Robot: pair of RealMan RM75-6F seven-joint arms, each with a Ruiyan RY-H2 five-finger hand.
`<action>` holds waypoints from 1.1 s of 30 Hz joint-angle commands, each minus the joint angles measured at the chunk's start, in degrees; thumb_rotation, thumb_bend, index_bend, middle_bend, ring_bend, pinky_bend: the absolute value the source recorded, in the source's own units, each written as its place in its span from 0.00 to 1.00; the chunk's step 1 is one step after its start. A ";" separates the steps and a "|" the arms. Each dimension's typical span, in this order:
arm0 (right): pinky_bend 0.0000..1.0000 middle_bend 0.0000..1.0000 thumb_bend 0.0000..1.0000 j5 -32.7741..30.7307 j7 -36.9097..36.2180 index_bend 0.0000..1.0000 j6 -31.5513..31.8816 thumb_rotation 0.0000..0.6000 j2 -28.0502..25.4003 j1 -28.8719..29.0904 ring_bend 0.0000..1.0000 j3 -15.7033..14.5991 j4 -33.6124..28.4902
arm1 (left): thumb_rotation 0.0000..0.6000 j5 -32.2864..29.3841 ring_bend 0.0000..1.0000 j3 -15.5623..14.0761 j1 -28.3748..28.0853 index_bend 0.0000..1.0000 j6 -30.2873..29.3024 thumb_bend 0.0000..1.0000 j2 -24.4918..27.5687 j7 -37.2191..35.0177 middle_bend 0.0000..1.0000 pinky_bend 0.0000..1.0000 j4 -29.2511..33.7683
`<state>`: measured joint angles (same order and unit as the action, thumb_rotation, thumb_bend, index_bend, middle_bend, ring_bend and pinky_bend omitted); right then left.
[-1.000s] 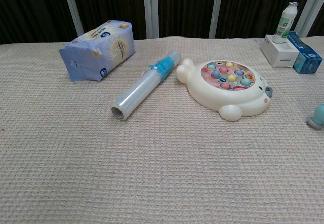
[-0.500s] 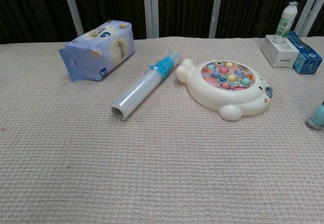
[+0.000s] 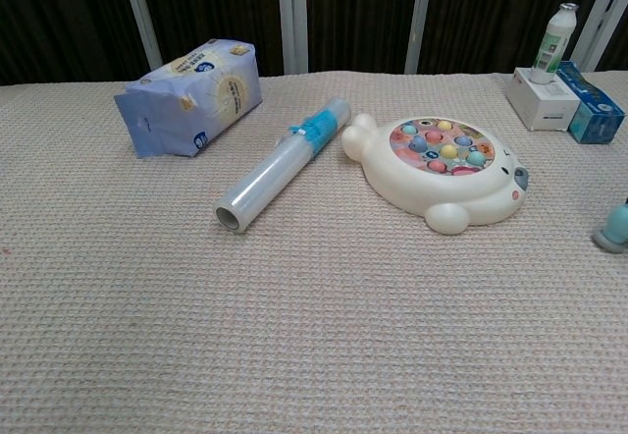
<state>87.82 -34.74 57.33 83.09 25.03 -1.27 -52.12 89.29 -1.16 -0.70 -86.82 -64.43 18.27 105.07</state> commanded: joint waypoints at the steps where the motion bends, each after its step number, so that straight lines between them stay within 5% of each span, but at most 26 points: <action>1: 0.15 0.49 0.58 -0.09 -0.23 0.60 0.36 1.00 0.31 -0.13 0.31 0.08 0.32 | 1.00 -0.14 0.00 0.01 -0.05 0.00 0.12 0.16 0.00 0.05 0.00 0.00 0.01; 19: 0.38 0.75 0.71 1.09 1.89 0.92 9.00 1.00 -0.69 -1.20 0.55 2.09 -3.09 | 1.00 -0.24 0.00 0.13 -0.49 0.00 0.56 0.16 -0.10 -0.39 0.00 0.00 -0.40; 27: 0.46 0.80 0.76 2.57 7.84 0.99 8.39 1.00 -7.84 3.59 0.61 5.03 -15.21 | 1.00 0.14 0.00 0.28 -1.10 0.00 1.08 0.16 -0.15 -0.56 0.00 0.00 -0.59; 33: 0.48 0.81 0.77 -0.73 13.04 1.00 -0.77 1.00 -14.05 9.55 0.62 8.15 -25.86 | 1.00 -0.16 0.00 0.45 -1.41 0.00 1.44 0.16 -0.13 -1.16 0.00 0.00 -0.98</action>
<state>88.98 -24.65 61.32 72.38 31.23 4.91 -73.44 89.20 -0.75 -2.10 -85.40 -64.57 17.17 104.14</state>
